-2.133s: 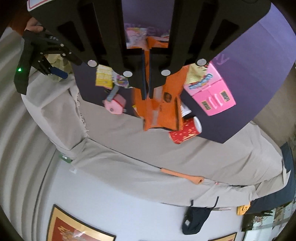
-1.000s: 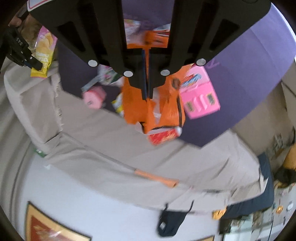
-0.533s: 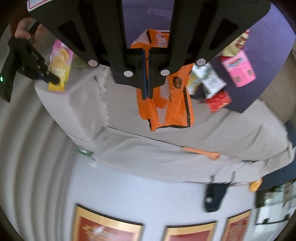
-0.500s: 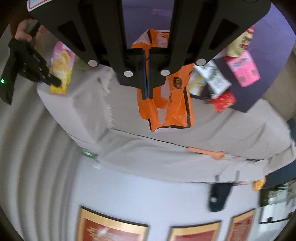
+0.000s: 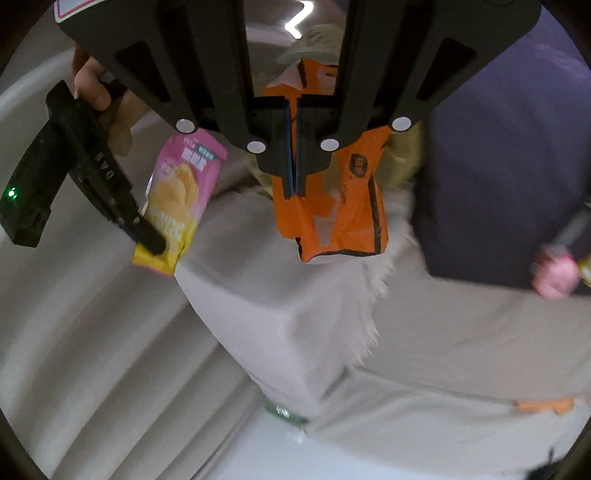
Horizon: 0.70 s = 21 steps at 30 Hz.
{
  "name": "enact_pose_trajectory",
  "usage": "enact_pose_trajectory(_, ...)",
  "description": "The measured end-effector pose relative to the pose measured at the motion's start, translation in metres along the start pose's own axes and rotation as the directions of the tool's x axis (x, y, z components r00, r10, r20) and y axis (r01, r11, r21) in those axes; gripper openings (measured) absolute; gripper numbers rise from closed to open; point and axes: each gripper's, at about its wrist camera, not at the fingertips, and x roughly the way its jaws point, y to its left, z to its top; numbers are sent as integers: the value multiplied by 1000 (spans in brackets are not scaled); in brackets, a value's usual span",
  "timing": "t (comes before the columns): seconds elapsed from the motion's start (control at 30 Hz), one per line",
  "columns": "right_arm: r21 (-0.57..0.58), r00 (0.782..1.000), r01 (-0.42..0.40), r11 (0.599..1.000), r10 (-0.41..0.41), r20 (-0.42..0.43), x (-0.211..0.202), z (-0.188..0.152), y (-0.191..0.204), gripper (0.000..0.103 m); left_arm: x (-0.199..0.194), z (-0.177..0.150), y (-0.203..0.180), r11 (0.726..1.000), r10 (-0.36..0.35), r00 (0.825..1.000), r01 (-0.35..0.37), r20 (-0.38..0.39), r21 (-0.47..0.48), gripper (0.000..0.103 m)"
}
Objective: Collect trash
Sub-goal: 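Carry the orange bag and yellow bag over the trash bin with both grippers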
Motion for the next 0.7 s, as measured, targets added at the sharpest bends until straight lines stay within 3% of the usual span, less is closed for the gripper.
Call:
enact_pose_trajectory(0.07,22,1000,8,1000,-8,-5,2,-4,-10,11,24,-9,3,1000,-2,999,2,-44,-12,1)
enact_pose_trajectory(0.17,36,1000,8,999,-8,-17,8,-11,-15,11,71,-33,12,997,80,990,-79,-117,13,1)
enact_pose_trajectory(0.27,35,999,-6,999,7,-32,15,-20,-12,11,94,-43,25,990,140,978,-135,-155,47,4)
enact_pose_trajectory(0.33,32,999,-15,999,17,-41,18,-24,-5,11,92,-42,35,993,116,981,-113,-156,29,15)
enact_pose_trajectory(0.4,29,998,-34,999,36,-52,23,-28,4,11,76,-38,41,996,93,988,-92,-125,12,29)
enact_pose_trajectory(0.53,24,994,-77,997,78,-74,36,-40,29,11,27,-23,34,991,130,992,-130,-3,24,39)
enact_pose_trajectory(0.67,-19,986,-82,996,79,-145,59,-73,55,11,-19,-18,31,976,208,970,-215,124,45,47)
enact_pose_trajectory(0.7,-44,980,-84,995,75,-184,69,-86,63,11,-32,-20,30,965,242,956,-256,168,63,50)
